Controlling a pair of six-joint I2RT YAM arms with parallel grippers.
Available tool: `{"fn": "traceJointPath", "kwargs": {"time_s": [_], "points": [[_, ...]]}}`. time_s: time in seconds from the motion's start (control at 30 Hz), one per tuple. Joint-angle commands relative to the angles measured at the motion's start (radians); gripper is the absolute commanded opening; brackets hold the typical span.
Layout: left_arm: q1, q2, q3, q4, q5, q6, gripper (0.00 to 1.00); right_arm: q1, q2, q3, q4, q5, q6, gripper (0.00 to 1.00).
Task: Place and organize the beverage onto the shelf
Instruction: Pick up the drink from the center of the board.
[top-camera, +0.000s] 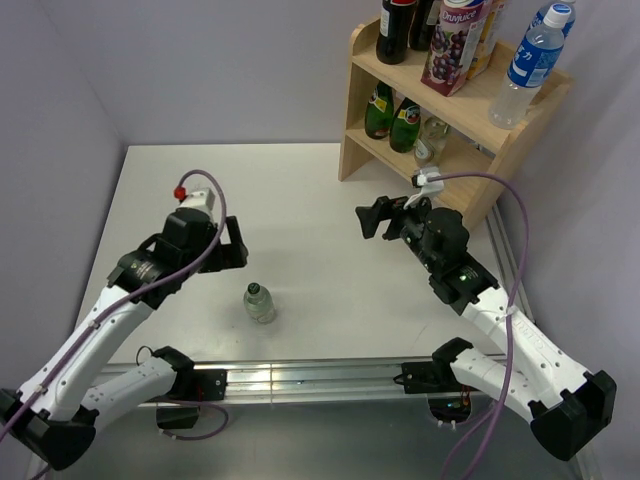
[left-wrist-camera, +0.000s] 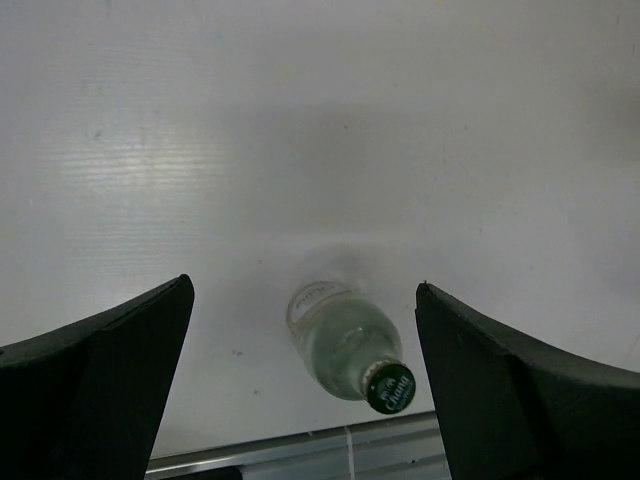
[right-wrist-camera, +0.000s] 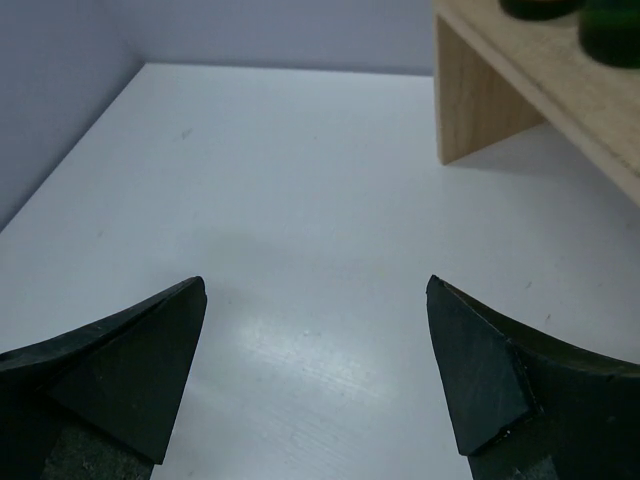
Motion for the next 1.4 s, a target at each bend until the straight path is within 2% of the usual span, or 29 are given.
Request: {"fn": "traceJointPath", "kwargs": {"time_s": [0.0,0.13,0.33,0.5,0.57,0.63,0.8,0.9,1.0,1.1,1.13,1.27,1.37], "points": [[-0.107,0.039,0.065,-0.046,-0.049,-0.049,0.99,0.016,0.000,-0.025,-0.069,-0.096,-0.002,0.97],[-0.203,0.090,0.077,-0.080,-0.107,-0.097,1.00,0.026,0.006,-0.042,-0.086,-0.107,-0.005,0.96],[-0.308,0.162,0.054,-0.113,-0.135,-0.143,0.90,0.032,0.009,-0.054,-0.096,-0.138,-0.010,0.96],[-0.380,0.207,0.042,-0.144,-0.162,-0.181,0.72,0.040,0.020,-0.066,-0.096,-0.146,-0.021,0.95],[-0.412,0.224,0.040,-0.158,-0.172,-0.196,0.57,0.043,0.020,-0.080,-0.088,-0.146,-0.022,0.95],[-0.430,0.236,0.040,-0.169,-0.190,-0.213,0.48,0.045,0.023,-0.085,-0.083,-0.147,-0.025,0.95],[-0.444,0.253,0.045,-0.202,-0.219,-0.224,0.48,0.048,0.035,-0.082,-0.083,-0.161,-0.033,0.94],[-0.444,0.259,0.056,-0.234,-0.253,-0.230,0.31,0.049,0.037,-0.077,-0.083,-0.161,-0.036,0.94],[-0.444,0.260,0.070,-0.241,-0.268,-0.229,0.27,0.052,0.042,-0.074,-0.082,-0.168,-0.036,0.94],[-0.444,0.262,0.074,-0.236,-0.274,-0.219,0.12,0.059,0.038,-0.080,-0.066,-0.176,-0.035,0.94],[-0.444,0.262,0.076,-0.230,-0.277,-0.216,0.00,0.060,0.037,-0.085,-0.062,-0.181,-0.033,0.94],[-0.444,0.253,0.108,-0.224,-0.317,-0.209,0.00,0.069,0.035,-0.089,-0.034,-0.259,-0.035,0.94],[-0.444,0.234,0.146,-0.216,-0.368,-0.196,0.00,0.080,0.038,-0.106,0.033,-0.433,-0.045,0.94]]}}
